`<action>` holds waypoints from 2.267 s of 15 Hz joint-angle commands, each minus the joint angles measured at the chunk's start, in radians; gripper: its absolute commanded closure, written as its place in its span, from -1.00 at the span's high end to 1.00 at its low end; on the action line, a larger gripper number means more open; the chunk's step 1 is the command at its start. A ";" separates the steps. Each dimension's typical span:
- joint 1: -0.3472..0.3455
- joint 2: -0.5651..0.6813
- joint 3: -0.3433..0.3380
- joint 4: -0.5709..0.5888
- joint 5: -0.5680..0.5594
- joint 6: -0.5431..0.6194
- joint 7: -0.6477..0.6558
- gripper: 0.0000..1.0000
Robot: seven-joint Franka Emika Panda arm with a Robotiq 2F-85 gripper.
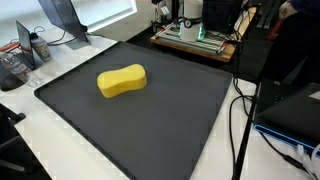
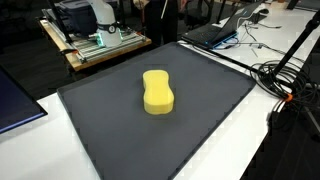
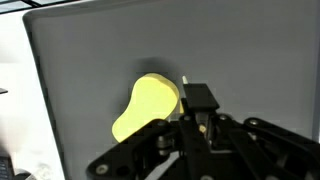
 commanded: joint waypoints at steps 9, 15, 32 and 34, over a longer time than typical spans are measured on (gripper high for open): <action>0.003 0.142 -0.073 -0.001 -0.006 0.256 0.259 -0.94; 0.006 0.262 -0.163 -0.026 -0.033 0.436 0.411 -0.94; 0.033 0.457 -0.271 -0.222 -0.033 0.836 0.585 -0.94; 0.029 0.499 -0.276 -0.212 -0.019 0.841 0.570 -0.94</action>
